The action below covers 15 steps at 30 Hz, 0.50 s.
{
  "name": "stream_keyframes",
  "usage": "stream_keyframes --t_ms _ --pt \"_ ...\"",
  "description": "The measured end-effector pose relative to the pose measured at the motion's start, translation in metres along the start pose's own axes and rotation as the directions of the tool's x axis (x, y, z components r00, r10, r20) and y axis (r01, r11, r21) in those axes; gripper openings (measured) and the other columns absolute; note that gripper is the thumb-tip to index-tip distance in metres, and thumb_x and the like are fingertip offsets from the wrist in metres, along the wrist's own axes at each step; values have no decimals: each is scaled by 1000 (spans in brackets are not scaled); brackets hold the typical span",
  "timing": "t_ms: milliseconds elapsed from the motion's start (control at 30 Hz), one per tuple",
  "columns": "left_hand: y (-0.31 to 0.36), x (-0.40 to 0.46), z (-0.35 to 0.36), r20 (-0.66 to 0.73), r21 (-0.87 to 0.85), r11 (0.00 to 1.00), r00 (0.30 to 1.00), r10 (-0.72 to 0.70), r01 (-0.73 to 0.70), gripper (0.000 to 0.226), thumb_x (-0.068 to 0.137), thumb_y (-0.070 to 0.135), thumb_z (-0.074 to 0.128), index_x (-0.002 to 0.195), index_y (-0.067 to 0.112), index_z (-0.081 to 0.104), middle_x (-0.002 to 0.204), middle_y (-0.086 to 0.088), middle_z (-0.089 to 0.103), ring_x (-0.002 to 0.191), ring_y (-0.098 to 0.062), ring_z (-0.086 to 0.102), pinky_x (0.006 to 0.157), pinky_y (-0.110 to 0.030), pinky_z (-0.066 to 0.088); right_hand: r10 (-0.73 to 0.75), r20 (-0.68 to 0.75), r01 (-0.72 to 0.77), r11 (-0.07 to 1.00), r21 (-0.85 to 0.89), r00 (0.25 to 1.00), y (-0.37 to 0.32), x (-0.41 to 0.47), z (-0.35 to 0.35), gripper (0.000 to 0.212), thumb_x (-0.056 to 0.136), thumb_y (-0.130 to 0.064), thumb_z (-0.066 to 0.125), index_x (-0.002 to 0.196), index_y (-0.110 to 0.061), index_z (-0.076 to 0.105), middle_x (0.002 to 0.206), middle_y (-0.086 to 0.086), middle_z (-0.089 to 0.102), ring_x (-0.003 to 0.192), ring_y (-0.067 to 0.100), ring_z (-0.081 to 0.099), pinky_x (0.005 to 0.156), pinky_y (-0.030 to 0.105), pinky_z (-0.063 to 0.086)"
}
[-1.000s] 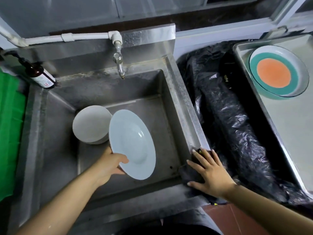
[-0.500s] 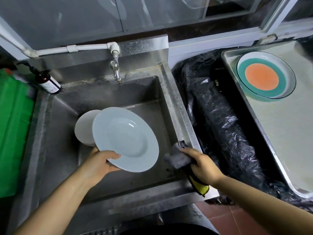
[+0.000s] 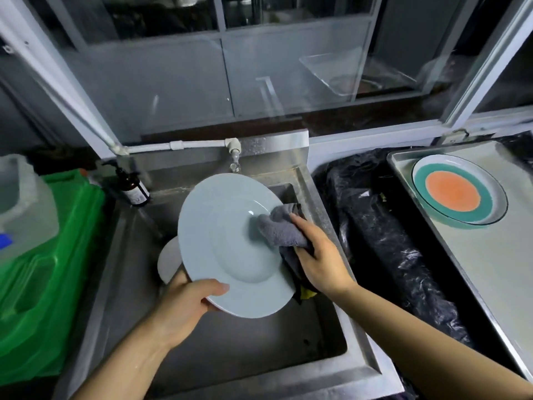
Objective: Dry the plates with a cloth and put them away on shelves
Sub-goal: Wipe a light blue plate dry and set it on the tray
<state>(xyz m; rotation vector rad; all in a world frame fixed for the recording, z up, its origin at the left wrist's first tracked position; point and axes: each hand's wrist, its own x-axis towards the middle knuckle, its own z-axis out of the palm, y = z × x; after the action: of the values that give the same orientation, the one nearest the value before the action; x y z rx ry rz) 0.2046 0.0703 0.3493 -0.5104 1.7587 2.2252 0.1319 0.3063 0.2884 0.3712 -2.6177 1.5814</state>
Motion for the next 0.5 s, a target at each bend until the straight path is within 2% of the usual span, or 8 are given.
stream_keyframes --t_ms 100,167,200,267,300,433,500 --pt "19 -3 -4 49 2 999 998 43 -43 74 43 3 75 116 12 63 107 -12 72 103 -31 67 68 -36 58 -237 6 235 964 -125 972 -13 -1 -2 56 89 -15 55 144 -22 45 149 -3 45 142 6 31 119 33 24" --pt "30 -4 -4 61 17 998 996 65 -66 74 41 3 74 113 9 63 101 -11 74 96 -29 69 65 -35 57 -391 111 406 886 -224 914 -25 -1 -2 55 92 -19 53 146 -17 43 149 -3 43 145 1 22 121 31 16" --pt "35 -5 -3 75 22 997 995 72 -74 68 44 -1 71 111 7 62 95 -10 74 88 -25 71 59 -33 55 -419 177 453 855 -251 890 -33 0 -1 56 93 -23 51 148 -19 39 151 -4 42 145 1 21 122 32 15" --pt "46 -7 1 125 39 996 989 80 -85 56 50 -2 64 106 1 61 82 -7 74 71 -17 70 48 -26 50 -393 290 464 853 -239 873 -52 3 2 57 96 -31 44 151 -29 29 155 -9 35 147 5 21 122 35 14" --pt "50 -6 3 150 44 995 985 86 -93 53 51 -3 62 105 0 62 80 -6 74 69 -14 69 48 -25 50 -382 320 455 868 -199 867 -61 5 3 56 98 -33 42 152 -30 27 156 -10 33 146 5 21 122 35 13" --pt "65 -5 10 245 43 990 962 122 -137 48 53 -5 57 94 10 77 96 -8 75 83 -14 71 65 -25 57 -379 349 418 907 -42 857 -97 19 8 54 100 -27 38 152 -31 23 160 -6 24 148 4 12 123 35 5" --pt "72 -3 10 254 58 988 959 127 -146 44 53 -4 58 88 12 79 95 -13 75 82 -18 72 66 -26 58 -349 328 396 914 -88 878 -105 33 11 58 97 -31 34 151 -43 18 162 -12 16 150 7 5 122 38 -2"
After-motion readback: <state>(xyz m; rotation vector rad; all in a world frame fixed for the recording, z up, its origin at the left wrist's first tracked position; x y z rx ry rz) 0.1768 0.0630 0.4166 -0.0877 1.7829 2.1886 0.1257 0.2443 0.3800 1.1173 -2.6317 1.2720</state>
